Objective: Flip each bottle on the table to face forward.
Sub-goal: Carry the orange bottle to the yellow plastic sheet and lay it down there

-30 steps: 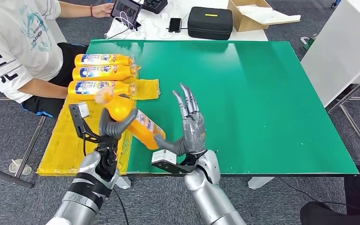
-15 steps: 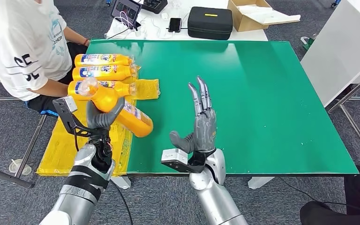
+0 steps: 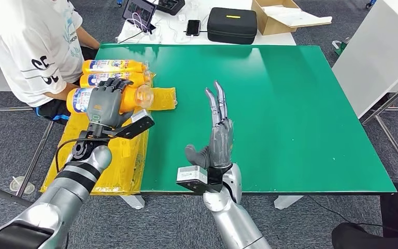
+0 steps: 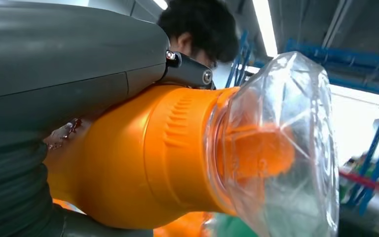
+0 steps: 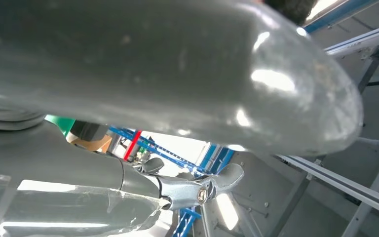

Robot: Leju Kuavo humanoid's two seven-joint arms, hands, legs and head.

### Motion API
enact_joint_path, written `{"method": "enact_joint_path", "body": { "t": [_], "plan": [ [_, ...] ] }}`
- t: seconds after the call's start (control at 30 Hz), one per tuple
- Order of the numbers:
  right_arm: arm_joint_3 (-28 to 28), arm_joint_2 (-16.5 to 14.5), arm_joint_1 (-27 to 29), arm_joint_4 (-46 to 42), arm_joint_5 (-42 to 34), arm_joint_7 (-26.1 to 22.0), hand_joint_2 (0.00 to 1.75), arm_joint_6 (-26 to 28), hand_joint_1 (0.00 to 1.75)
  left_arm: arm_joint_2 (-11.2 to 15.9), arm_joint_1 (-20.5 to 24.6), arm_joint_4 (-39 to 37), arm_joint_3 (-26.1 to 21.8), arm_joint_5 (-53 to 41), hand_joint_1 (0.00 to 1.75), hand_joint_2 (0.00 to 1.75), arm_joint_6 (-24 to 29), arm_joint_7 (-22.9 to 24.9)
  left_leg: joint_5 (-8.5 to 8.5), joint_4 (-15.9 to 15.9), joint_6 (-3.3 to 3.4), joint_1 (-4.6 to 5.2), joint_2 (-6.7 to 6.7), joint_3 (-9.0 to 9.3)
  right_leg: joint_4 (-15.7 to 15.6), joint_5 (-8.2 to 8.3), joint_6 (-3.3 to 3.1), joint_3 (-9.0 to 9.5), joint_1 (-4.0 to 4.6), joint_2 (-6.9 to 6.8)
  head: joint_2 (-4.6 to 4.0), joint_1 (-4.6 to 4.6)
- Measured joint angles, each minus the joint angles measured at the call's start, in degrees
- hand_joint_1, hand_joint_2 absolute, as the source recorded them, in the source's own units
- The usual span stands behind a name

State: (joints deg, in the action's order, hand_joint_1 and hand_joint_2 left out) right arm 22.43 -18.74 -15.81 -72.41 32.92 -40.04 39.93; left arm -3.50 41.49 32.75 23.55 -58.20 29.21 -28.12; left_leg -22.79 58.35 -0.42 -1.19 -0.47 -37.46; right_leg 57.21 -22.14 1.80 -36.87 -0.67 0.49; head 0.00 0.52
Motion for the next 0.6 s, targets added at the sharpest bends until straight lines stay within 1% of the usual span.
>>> {"method": "enact_joint_path", "body": {
  "t": [0.13,0.3,0.37,0.53,0.6],
  "plan": [
    [0.68,0.18,0.14,0.0,-1.44,0.0,0.0,0.0,0.0,1.87,1.08,-3.71,2.6,-1.66,1.75,1.75,-7.6,-0.19,0.0,0.0,0.0,-0.01,-0.01,-0.01,0.0,-0.01,0.0,-0.01,0.02,0.0,0.01,0.0],
    [1.5,0.38,0.51,0.13,-2.67,0.0,0.0,0.0,0.0,3.32,1.0,-7.36,3.16,1.2,1.75,1.75,-16.09,-2.92,-0.01,-0.01,-0.01,-0.02,0.01,-0.02,0.01,-0.02,-0.01,-0.03,0.03,0.02,0.0,0.0],
    [1.84,0.39,0.49,0.25,-2.95,0.0,0.0,0.0,0.0,3.58,0.92,-8.27,3.16,1.48,1.75,1.75,-17.96,-3.11,-0.01,-0.01,-0.01,-0.03,0.0,-0.02,0.01,-0.02,-0.02,-0.03,0.03,0.01,0.0,0.0],
    [2.0,0.4,0.48,0.37,-3.23,0.0,0.0,0.0,0.0,3.72,0.84,-8.78,3.16,1.52,1.75,1.75,-18.94,-3.04,-0.01,-0.01,-0.01,-0.03,0.0,-0.03,0.01,-0.02,-0.02,-0.03,0.03,0.01,0.0,0.0],
    [2.53,0.44,0.46,0.76,-4.07,0.0,0.0,0.0,0.0,4.07,0.79,-9.86,3.16,1.51,1.75,1.75,-21.36,-2.3,-0.01,-0.01,-0.01,-0.02,-0.01,-0.03,0.01,-0.02,-0.02,-0.03,0.02,0.01,0.0,0.0]
  ]
}}
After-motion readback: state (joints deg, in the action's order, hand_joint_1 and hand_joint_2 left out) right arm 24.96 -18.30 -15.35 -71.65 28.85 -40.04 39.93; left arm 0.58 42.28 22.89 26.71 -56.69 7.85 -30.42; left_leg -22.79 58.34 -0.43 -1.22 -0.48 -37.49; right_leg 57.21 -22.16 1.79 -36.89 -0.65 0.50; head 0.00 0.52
